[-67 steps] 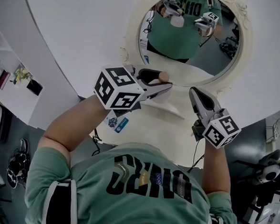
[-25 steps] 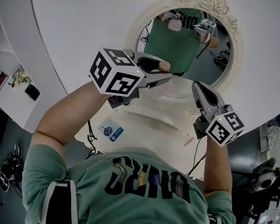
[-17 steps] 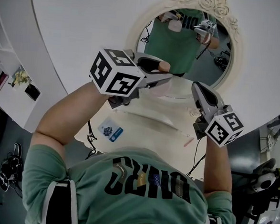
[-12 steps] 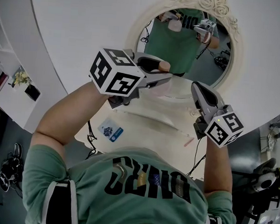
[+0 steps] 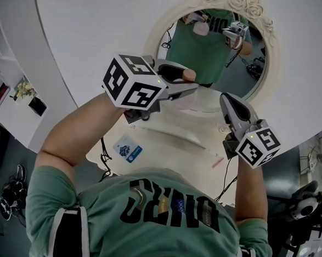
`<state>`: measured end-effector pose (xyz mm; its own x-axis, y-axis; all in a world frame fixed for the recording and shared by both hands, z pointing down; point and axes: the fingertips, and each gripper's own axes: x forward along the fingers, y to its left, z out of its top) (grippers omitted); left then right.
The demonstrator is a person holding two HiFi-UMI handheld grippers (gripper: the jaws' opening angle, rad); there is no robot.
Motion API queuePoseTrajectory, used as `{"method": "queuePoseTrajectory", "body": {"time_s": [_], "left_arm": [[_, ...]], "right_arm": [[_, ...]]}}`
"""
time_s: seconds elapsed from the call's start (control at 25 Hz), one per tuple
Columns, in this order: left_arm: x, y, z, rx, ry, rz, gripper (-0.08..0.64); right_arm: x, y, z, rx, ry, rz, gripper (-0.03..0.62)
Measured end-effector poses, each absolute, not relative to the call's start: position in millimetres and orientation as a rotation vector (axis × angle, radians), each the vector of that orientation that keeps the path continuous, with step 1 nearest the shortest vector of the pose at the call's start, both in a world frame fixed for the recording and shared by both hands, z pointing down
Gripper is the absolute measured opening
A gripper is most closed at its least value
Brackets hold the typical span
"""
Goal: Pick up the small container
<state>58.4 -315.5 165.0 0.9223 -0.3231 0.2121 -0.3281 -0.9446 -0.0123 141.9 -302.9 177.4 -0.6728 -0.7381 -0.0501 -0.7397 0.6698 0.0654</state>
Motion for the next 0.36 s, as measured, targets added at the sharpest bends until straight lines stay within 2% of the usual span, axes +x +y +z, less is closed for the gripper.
{"method": "queuePoseTrajectory", "body": {"time_s": [0.36], "left_arm": [[58.4, -313.7, 163.7, 3.059, -0.519, 0.333, 0.141]], "right_arm": [[140.7, -301.4, 178.7, -1.255, 2.860, 0.121, 0.008]]}}
